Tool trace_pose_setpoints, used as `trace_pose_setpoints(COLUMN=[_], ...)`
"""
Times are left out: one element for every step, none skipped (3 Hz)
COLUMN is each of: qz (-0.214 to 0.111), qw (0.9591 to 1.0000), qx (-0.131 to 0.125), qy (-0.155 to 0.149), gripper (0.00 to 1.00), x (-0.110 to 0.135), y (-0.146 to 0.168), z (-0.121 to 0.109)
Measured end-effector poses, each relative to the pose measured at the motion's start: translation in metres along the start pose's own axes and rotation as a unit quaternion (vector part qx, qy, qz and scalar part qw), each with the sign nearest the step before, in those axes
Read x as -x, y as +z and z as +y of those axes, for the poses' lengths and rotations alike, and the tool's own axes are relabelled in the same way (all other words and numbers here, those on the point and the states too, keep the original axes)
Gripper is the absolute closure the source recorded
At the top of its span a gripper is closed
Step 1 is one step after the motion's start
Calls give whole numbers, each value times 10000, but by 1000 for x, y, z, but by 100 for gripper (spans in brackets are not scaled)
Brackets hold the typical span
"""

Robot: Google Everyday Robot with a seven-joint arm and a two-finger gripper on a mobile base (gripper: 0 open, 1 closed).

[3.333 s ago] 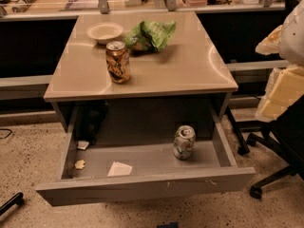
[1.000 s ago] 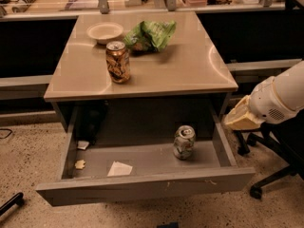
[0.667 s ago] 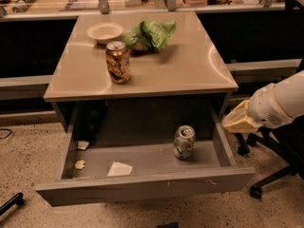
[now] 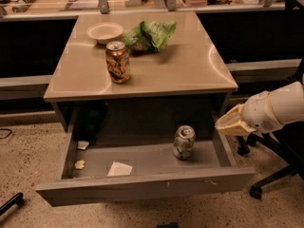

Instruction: Pick 7up can from top drawer and place on counter

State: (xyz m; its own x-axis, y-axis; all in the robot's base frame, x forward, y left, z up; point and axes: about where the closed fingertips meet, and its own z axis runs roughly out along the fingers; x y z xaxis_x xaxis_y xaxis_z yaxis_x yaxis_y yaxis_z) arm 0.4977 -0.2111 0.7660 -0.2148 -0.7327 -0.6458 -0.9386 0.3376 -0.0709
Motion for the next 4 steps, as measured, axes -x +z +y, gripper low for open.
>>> trace_pose_setpoints(qz=[-175,-157,45,214], qw=[9998,9992,9977,9956], qx=[23,-29,-159,-175], qy=[-127,-376,-657,-897], gripper=[45,45,45,36], x=[1,4,7,9], y=[10,22,35,52], z=[0,0,0,1])
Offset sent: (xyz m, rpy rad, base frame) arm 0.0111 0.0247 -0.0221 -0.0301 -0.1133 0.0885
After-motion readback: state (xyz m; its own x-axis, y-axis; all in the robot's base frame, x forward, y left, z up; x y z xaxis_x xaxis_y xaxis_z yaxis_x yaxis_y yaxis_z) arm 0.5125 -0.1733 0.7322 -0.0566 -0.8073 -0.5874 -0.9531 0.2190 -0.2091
